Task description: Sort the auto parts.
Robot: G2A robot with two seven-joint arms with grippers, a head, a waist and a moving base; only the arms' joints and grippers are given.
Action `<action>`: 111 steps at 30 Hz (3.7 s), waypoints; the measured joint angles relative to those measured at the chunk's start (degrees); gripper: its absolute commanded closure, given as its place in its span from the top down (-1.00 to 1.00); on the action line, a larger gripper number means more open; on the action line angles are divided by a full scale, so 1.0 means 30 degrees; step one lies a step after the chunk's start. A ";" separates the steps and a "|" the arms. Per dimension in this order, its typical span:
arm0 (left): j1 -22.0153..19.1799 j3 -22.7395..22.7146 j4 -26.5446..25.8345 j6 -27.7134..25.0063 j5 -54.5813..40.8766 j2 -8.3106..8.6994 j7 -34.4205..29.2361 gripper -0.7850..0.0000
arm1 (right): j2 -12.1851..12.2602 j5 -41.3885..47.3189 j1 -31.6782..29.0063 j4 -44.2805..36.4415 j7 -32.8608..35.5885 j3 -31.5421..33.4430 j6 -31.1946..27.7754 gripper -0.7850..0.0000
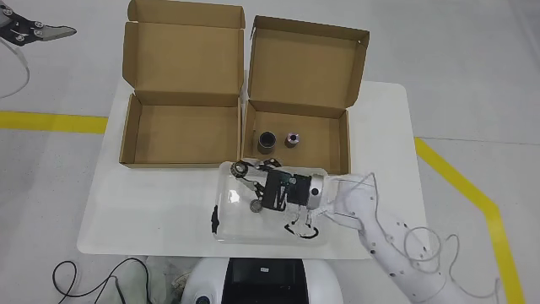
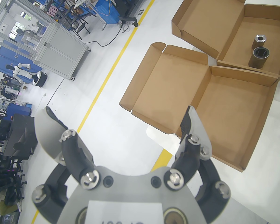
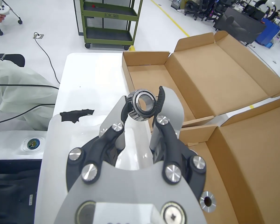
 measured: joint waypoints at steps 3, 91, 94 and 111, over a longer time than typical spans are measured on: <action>0.0000 0.0000 0.0000 0.0000 0.0000 0.0000 0.0000 1.00 | -0.0057 0.0040 0.0407 -0.0338 0.0241 -0.0023 -0.0009 -1.00; 0.0000 0.0000 0.0000 0.0000 0.0000 0.0000 0.0000 1.00 | -0.4276 0.5652 0.9725 0.9945 0.3787 -0.6231 0.0543 -1.00; 0.0000 0.0000 0.0000 0.0000 0.0000 0.0000 0.0000 1.00 | -0.5034 0.6320 1.0746 1.1412 0.4134 -0.6980 0.0528 -1.00; 0.0000 0.0000 0.0000 0.0000 0.0000 0.0000 0.0000 1.00 | -0.9246 0.8154 1.3933 2.0133 0.3496 -0.9564 0.0451 -1.00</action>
